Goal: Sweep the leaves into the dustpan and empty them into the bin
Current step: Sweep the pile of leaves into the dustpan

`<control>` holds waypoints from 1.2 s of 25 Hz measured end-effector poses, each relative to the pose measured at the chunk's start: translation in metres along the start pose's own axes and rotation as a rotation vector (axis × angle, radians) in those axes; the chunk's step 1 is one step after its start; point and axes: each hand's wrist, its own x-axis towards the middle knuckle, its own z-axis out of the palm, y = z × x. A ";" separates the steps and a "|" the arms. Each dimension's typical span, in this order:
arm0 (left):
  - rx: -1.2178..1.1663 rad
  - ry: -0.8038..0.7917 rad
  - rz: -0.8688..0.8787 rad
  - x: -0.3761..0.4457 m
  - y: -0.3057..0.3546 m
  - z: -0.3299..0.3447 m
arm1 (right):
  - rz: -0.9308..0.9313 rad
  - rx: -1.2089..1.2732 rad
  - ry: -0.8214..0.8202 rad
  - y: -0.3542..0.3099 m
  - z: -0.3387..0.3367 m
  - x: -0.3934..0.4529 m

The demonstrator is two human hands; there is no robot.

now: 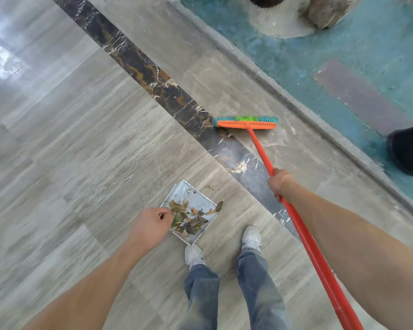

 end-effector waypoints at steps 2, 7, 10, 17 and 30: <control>-0.032 -0.007 -0.015 0.005 0.002 -0.003 | -0.010 -0.036 -0.042 0.020 0.029 -0.030; -0.051 -0.011 -0.020 0.002 0.007 -0.004 | -0.021 -0.017 -0.217 0.069 0.105 -0.139; -0.020 -0.001 -0.008 0.004 0.004 -0.007 | 0.001 0.075 -0.379 0.082 0.123 -0.208; 0.018 -0.031 0.090 -0.017 -0.007 -0.023 | 0.109 0.412 -0.424 0.108 0.071 -0.284; 0.254 -0.140 0.160 0.010 -0.031 -0.025 | 0.249 0.433 0.119 0.093 -0.008 -0.081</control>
